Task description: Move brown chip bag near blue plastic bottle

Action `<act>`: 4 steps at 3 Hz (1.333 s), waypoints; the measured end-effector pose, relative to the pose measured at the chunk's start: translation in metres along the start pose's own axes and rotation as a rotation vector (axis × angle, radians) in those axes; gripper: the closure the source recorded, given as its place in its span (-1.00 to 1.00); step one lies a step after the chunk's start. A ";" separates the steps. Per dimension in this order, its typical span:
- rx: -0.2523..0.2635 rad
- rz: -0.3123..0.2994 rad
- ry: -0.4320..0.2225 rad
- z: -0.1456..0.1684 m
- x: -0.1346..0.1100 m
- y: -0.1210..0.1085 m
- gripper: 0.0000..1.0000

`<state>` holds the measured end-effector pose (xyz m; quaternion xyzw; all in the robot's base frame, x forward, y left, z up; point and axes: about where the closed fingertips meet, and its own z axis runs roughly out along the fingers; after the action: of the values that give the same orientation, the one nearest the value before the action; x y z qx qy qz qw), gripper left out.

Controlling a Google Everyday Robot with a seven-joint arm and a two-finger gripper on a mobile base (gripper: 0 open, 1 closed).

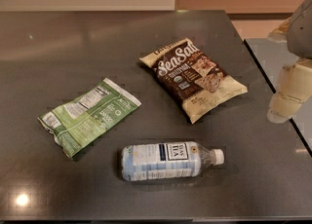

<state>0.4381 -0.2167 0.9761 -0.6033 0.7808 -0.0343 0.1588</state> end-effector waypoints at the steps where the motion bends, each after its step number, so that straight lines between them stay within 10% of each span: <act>1: 0.000 0.000 0.000 0.000 0.000 0.000 -1.00; 4: 0.000 0.091 0.016 0.045 -0.011 -0.041 -1.00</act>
Offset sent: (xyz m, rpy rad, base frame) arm 0.0114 0.0022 -0.0058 -0.0052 0.0320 -0.0099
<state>0.4918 -0.2108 0.9459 -0.5669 0.8086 -0.0317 0.1541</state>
